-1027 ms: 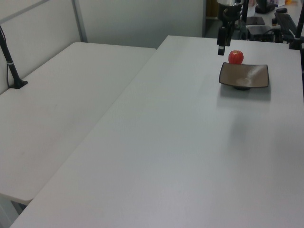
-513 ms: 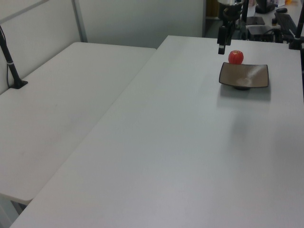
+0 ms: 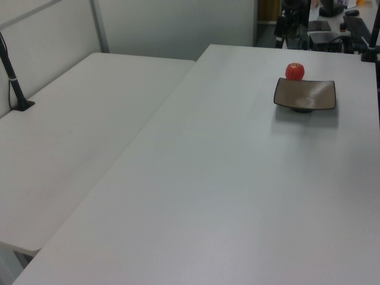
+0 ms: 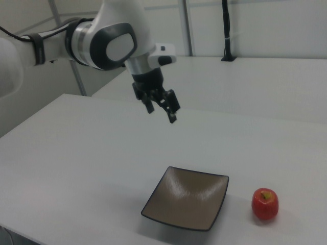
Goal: Apples placed on a ceramic plate
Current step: 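Move the open gripper over the red apple beside the plate, then lower the gripper onto the red apple and close on it, then lift the held apple and carry it over the brown plate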
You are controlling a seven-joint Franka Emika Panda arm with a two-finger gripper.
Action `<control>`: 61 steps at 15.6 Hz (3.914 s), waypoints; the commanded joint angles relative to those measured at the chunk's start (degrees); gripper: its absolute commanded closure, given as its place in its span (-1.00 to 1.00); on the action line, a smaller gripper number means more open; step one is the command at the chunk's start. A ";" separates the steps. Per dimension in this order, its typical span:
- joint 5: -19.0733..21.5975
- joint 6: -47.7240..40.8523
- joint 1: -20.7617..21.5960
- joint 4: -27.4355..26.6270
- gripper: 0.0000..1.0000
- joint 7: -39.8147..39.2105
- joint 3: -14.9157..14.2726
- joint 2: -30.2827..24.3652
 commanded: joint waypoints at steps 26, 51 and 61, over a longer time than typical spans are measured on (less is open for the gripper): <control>-5.43 26.01 -18.51 0.33 -1.00 0.59 -2.59 22.50; -6.40 26.28 -18.69 4.82 -0.18 0.59 -3.82 28.22; -4.38 25.23 -18.69 5.88 -0.20 0.86 -2.33 21.03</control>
